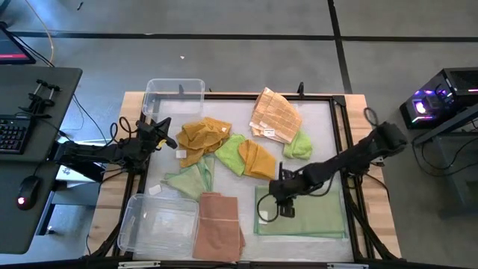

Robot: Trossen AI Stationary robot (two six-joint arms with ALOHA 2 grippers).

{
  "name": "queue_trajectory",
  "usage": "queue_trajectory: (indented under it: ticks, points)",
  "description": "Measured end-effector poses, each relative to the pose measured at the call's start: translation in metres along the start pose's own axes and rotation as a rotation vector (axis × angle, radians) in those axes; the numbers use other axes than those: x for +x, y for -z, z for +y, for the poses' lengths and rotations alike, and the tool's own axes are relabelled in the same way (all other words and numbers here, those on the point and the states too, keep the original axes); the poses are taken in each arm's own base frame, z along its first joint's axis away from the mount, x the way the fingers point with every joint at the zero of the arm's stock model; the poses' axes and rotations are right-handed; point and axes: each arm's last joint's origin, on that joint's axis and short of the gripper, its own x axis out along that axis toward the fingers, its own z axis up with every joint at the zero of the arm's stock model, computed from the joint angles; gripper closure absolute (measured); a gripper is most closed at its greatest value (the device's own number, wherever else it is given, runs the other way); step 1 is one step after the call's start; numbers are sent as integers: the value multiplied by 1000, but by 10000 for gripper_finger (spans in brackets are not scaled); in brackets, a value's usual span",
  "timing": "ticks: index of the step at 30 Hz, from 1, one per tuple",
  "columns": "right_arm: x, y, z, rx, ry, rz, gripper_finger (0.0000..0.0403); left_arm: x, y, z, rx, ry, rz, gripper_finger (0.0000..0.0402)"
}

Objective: Sort towels by color in basket
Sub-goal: Put the right green towel into the bottom transparent bin

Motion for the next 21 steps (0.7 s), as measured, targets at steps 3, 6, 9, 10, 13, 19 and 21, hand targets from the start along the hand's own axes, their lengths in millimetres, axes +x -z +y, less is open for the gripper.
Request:
queue_trajectory:
  ticks: [3, 6, 9, 10, 13, 19, 21]
  points:
    - [20, 7, 5, -116, 21, 68, 218, 0, 0, 0, 0, 1, 0, 401]
    - [34, 12, 8, -176, 55, 104, 213, 0, 0, 0, -13, 1, 0, 401]
    - [45, 16, 10, -205, 109, 119, 233, 0, 0, 0, -73, 1, 0, 401]
    - [47, 17, 11, -212, 129, 110, 245, 0, 0, 0, -98, 1, 0, 401]
    - [50, 19, 12, -195, 154, 84, 296, 0, 0, 0, -137, 1, 0, 401]
    - [57, 22, 8, -128, 182, -33, 391, 0, 0, 0, -158, 3, 0, 401]
    - [61, 22, 6, -99, 187, -107, 382, 0, -1, -2, -191, 57, 4, 401]
